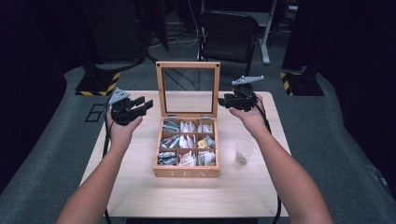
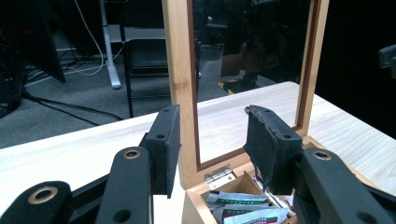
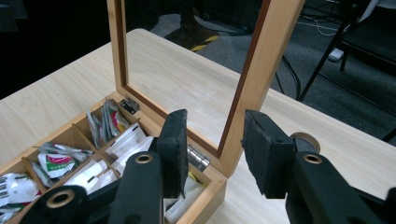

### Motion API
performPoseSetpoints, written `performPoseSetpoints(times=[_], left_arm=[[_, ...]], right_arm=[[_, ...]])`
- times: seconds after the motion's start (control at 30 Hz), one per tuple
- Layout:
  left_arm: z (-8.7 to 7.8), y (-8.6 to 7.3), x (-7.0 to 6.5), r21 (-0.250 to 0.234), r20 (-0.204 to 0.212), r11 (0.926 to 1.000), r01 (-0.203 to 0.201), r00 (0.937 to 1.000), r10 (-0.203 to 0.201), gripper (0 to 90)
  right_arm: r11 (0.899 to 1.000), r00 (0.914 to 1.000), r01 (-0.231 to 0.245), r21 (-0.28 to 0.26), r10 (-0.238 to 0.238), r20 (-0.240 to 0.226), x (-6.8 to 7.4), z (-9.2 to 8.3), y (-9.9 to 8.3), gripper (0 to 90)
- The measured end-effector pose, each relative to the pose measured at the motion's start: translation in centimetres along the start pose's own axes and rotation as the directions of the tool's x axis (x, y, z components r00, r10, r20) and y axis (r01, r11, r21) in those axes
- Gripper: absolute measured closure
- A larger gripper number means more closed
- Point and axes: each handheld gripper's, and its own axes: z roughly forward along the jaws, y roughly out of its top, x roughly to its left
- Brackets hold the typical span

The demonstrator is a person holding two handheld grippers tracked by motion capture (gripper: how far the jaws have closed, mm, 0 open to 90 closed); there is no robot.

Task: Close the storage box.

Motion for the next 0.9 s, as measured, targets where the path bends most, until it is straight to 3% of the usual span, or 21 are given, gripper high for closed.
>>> performPoseSetpoints(times=[0.27, 0.9], left_arm=[[0.5, 0.0, -0.2, 0.014, 0.009, 0.9999, -0.004, 1.0, 0.004, 54.9], [0.6, -0.3, -0.2, 0.021, 0.014, 0.9998, -0.006, 0.9999, 0.006, 54.5]], right_arm=[[1.0, 0.9999, 0.009, 0.009, -0.01, 0.012, -0.4, 1.4, 0.7, 59.7], [1.0, 0.9986, -0.006, 0.015, 0.005, 0.053, -2.3, 4.2, 0.5, 57.7]])
